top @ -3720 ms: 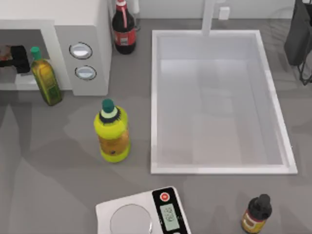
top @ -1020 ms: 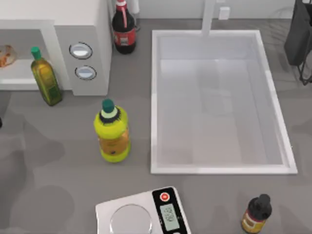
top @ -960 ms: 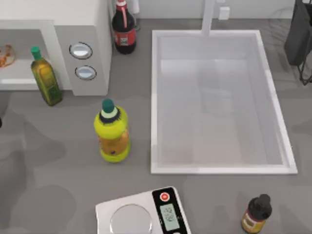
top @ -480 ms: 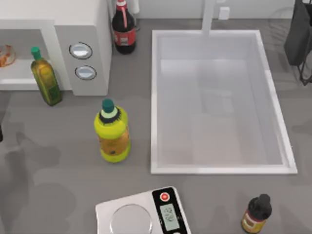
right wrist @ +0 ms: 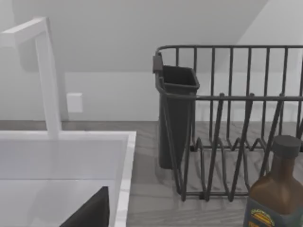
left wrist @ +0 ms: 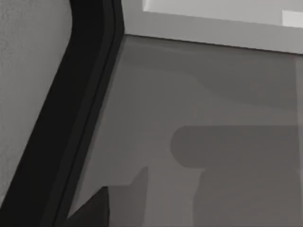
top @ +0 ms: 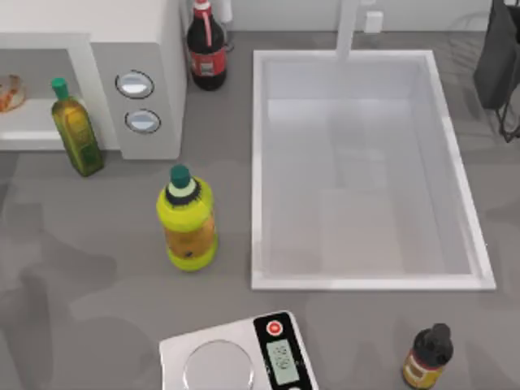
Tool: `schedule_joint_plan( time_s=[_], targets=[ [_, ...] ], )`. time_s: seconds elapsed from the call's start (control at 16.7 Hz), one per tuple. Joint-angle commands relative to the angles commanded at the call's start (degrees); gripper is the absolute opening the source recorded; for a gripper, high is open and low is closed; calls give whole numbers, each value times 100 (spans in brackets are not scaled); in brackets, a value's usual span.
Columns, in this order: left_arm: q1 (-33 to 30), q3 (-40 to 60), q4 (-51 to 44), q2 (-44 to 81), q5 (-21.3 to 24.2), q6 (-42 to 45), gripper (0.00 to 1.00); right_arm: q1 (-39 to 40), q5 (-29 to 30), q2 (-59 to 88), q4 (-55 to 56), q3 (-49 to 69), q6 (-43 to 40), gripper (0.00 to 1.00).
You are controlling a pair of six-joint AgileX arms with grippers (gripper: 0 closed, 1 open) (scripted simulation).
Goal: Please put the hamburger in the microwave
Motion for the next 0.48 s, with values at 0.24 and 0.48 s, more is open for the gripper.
schedule_joint_plan(
  time_s=[0.24,0.48],
  targets=[
    [6,202,-75,-488,62,-188,100,0,0,0,0,0,0,100],
    [7,260,-64,-600,82,-236,100,0,0,0,0,0,0,100]
  ],
)
